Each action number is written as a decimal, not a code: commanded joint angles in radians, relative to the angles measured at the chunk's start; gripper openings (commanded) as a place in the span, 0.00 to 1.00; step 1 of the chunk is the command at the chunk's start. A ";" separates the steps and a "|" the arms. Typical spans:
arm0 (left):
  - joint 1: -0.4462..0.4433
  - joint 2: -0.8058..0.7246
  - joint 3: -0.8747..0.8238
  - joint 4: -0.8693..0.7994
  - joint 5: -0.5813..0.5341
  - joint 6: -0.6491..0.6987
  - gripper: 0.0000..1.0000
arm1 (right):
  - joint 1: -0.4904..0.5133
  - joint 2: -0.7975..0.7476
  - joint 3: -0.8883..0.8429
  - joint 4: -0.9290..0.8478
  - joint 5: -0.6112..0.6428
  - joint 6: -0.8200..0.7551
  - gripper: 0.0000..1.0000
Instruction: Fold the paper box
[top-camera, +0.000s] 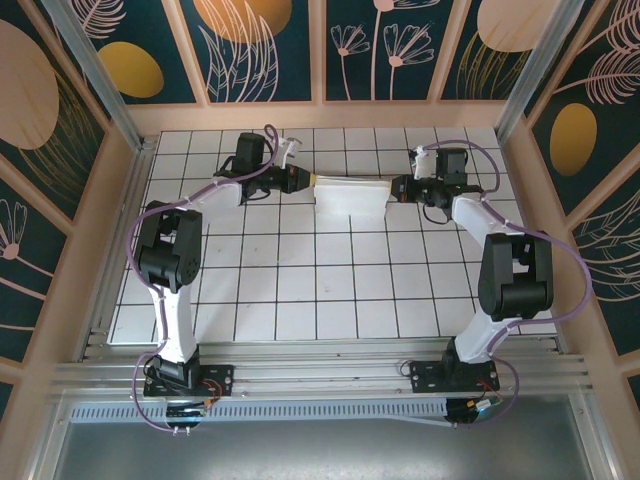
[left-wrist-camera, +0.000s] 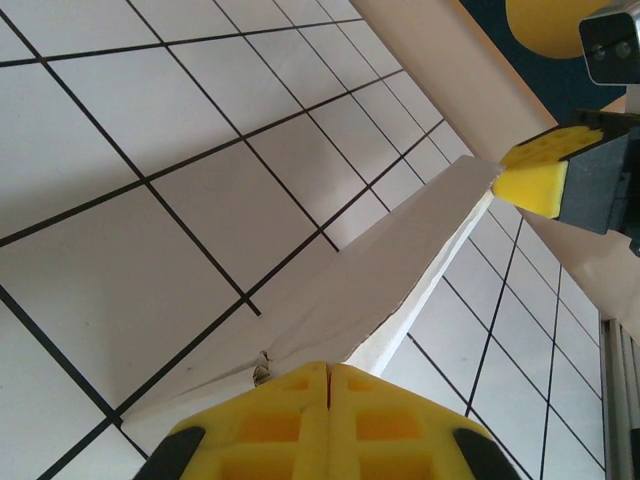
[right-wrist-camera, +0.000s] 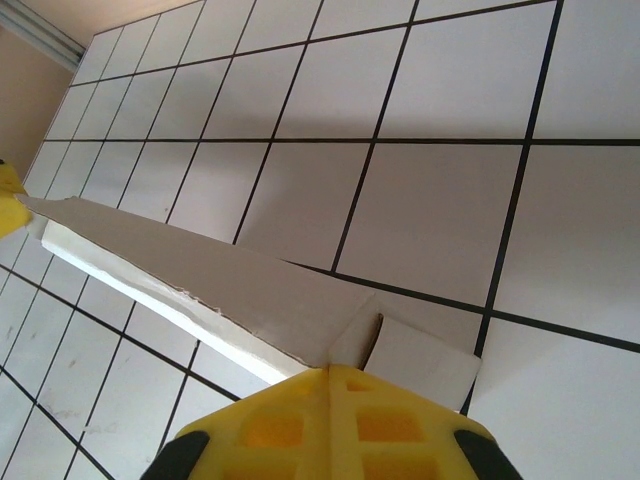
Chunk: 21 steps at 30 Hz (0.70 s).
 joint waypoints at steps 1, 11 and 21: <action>-0.034 0.039 -0.071 -0.114 -0.023 0.008 0.00 | 0.022 -0.005 -0.045 -0.053 0.029 0.017 0.00; -0.044 0.036 -0.110 -0.191 -0.124 0.113 0.00 | 0.022 -0.020 -0.049 -0.050 0.025 0.042 0.00; -0.061 -0.003 -0.075 -0.242 -0.232 0.195 0.00 | 0.020 -0.048 -0.021 -0.031 -0.025 0.118 0.09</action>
